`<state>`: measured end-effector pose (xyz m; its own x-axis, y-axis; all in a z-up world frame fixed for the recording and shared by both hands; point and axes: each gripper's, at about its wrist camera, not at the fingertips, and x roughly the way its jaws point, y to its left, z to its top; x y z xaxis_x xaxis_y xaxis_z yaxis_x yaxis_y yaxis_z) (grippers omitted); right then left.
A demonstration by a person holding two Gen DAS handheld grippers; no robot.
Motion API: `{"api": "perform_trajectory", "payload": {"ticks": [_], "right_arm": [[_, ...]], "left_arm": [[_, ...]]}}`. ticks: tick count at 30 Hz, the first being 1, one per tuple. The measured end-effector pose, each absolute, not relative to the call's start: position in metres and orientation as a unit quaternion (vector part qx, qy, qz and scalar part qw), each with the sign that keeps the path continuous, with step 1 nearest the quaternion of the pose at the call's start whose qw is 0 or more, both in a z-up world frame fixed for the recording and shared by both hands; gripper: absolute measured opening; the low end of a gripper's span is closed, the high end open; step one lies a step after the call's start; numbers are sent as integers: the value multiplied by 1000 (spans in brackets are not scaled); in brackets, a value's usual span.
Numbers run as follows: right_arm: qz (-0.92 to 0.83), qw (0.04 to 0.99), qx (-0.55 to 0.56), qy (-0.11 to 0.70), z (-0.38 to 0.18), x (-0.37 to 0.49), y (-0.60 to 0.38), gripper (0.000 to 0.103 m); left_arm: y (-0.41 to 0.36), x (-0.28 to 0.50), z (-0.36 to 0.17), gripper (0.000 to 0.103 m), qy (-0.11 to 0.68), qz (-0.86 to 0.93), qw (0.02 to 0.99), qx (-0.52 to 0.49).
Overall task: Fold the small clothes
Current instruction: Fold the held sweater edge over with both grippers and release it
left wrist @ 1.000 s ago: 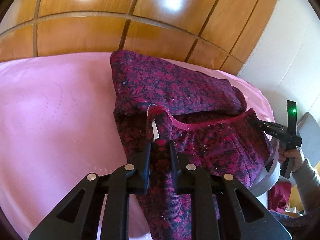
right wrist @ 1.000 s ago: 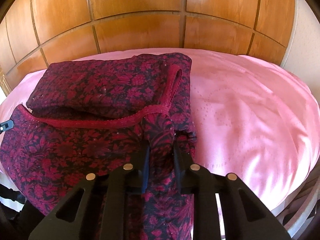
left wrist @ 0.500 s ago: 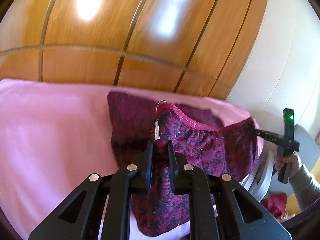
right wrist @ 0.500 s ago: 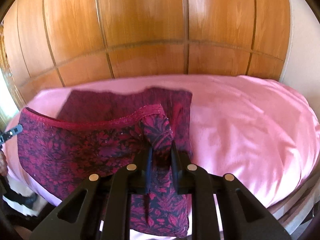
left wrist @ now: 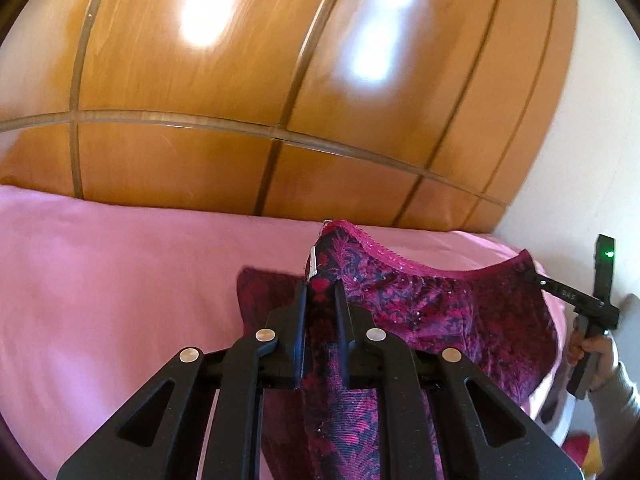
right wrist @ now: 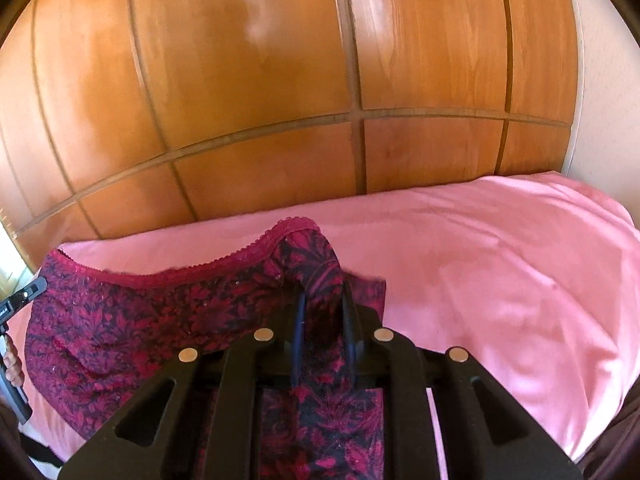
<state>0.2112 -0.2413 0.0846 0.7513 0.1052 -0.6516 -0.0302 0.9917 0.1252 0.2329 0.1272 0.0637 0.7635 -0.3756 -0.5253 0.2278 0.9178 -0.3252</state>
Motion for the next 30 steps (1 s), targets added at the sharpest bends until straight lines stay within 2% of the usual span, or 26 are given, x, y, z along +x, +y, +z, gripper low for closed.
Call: {"api": "perform_trajectory", "payload": {"ticks": [7,12,16,17,18,20,21,22,30], "right_arm": [[3,929,41,368,69,278,-237,15],[-25,898,26,439,16,322,-240,15],[-32,880,26,473,-15,334,-244,17],[-33,880,24,473,-14,336,-245,19],[-32,880,20,474,-12,338,-244,25],[-36,882,11,469,-3,334,-245,43],[-36,887,10,460,3,331,-247,43],[-35,892,12,451,8,327,-248,43],[64,924,14,377,59,241,-211,52]], "left_arm": [[127,301,38,12,347,-111,923,-123],[123,340,-10,12,414,-71,900,-119],[122,349,-30,12,439,-60,890,-110],[123,350,-29,14,439,-58,890,-106],[122,349,-25,20,436,-53,893,-97],[119,341,-14,31,424,-43,900,-89],[122,331,-7,42,413,-36,906,-92],[125,323,-2,47,404,-31,909,-99],[109,230,33,47,315,-53,946,-62]]}}
